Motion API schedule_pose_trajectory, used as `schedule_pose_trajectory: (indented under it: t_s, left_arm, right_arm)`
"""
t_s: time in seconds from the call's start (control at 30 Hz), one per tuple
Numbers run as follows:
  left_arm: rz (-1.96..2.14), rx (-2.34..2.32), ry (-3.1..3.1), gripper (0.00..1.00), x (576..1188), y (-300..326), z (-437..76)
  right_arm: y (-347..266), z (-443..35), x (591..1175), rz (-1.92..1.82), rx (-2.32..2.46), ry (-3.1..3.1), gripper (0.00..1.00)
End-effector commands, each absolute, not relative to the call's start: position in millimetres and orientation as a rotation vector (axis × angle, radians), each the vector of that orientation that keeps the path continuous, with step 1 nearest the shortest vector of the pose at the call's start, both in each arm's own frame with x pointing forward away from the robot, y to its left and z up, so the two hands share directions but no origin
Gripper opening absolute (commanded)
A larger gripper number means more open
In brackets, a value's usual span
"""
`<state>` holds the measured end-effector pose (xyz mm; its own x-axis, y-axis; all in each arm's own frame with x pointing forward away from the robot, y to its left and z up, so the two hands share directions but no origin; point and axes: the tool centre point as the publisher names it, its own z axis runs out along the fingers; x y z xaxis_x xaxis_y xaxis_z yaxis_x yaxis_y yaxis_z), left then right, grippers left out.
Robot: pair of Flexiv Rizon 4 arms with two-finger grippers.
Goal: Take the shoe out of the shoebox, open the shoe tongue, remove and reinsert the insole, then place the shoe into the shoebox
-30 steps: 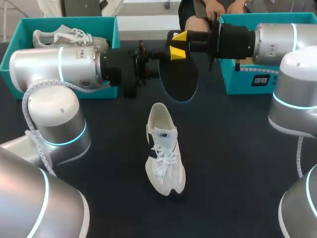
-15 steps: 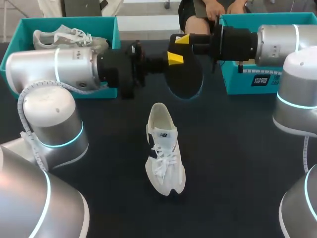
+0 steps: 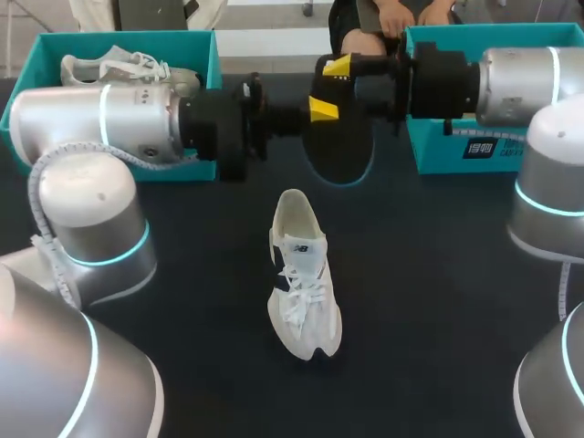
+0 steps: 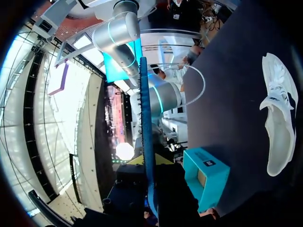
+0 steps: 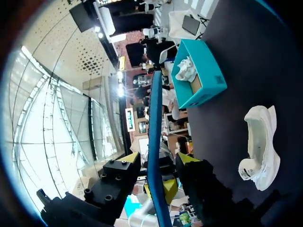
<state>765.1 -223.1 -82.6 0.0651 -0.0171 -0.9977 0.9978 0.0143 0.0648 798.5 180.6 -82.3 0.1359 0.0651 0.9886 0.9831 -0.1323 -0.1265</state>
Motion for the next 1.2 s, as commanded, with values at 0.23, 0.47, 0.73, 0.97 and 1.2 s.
schedule_pose_trajectory:
  t_s: [0.23, 0.47, 0.73, 0.97, 1.2]
  left_arm:
    - [-1.135, 1.260, 1.118, 0.00, 750.5, -181.6, -74.8]
    - [-1.145, 1.242, 1.179, 0.00, 750.6, -169.8, -82.5]
    - [-1.136, 1.254, 1.184, 0.00, 750.5, -166.9, -82.2]
    - [-1.252, 1.221, 1.327, 0.00, 750.0, -165.9, -81.5]
    - [-1.618, 0.925, 2.023, 0.00, 738.1, -159.8, -81.1]
  right_arm:
    - [116.4, -81.7, 767.2, -1.165, -1.300, -1.247, 1.00]
    - [98.7, -80.5, 754.4, -1.139, -1.287, -1.287, 1.00]
    - [97.2, -79.9, 753.1, -1.142, -1.265, -1.304, 1.00]
    - [97.2, -79.9, 753.1, -1.142, -1.265, -1.304, 1.00]
    - [97.2, -79.9, 753.1, -1.142, -1.265, -1.304, 1.00]
